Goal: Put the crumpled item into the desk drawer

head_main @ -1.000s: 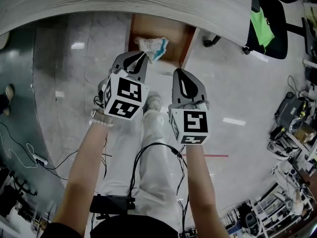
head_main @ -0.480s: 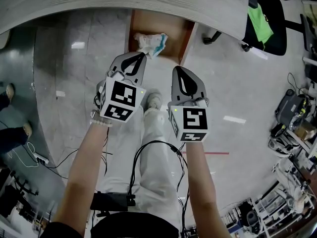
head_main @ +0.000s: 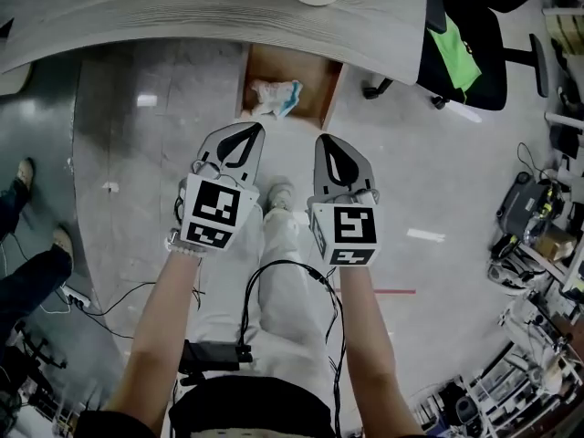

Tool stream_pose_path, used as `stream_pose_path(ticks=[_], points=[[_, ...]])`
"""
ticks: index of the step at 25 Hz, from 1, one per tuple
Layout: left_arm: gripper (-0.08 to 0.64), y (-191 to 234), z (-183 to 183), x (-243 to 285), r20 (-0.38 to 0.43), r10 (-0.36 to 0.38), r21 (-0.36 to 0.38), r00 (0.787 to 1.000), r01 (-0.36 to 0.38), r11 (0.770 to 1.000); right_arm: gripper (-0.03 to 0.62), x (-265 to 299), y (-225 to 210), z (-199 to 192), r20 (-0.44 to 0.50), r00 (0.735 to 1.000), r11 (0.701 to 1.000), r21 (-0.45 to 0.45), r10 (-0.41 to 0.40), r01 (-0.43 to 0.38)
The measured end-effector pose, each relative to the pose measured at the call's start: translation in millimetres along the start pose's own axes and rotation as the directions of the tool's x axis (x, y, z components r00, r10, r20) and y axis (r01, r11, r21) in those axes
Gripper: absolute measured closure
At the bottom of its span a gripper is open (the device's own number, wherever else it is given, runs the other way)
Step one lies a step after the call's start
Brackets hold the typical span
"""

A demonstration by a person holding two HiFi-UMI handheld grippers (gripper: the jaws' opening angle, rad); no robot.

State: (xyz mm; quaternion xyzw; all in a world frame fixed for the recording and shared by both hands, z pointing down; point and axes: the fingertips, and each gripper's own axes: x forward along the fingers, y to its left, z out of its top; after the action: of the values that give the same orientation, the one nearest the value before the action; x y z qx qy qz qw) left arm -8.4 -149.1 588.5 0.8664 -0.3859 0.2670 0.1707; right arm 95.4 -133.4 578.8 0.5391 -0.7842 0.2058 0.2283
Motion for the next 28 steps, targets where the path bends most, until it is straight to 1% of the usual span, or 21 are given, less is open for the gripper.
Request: stream_pose_path(ticks=[4, 9, 15, 22, 28], points=[[0.548, -3.1, 17.5, -29.9, 0.025, 0.01, -0.019, 1.0, -0.009, 1.0, 0.588, -17.9, 4.3, 19.2, 0.015, 1.0, 1.0, -0.011, 0.001, -0.001], [0.548, -11.3, 46.7, -60.2, 0.051, -0.005, 0.011, 0.999, 0.005, 1.0, 0.588, -41.1, 9.0, 43.9, 0.036, 0.999, 1.0, -0.022, 0.0, 0.001], [0.548, -15.0, 85.2, -90.8, 0.105, -0.004, 0.032, 0.994, 0.001, 0.999, 0.588, -66.3, 16.0, 67.5, 0.042, 0.999, 0.999, -0.042, 0.01, -0.008], [0.548, -19.7, 121.0, -120.1, 0.162, -0.008, 0.056, 0.987, -0.001, 0.998, 0.588, -90.2, 17.0, 105.5, 0.104, 0.995, 0.998, -0.058, 0.005, 0.001], [0.548, -24.3, 144.8, -147.1, 0.202, -0.01, 0.071, 0.979, -0.005, 0.997, 0.588, -112.5, 24.4, 133.9, 0.148, 0.989, 0.997, -0.074, 0.013, -0.002]])
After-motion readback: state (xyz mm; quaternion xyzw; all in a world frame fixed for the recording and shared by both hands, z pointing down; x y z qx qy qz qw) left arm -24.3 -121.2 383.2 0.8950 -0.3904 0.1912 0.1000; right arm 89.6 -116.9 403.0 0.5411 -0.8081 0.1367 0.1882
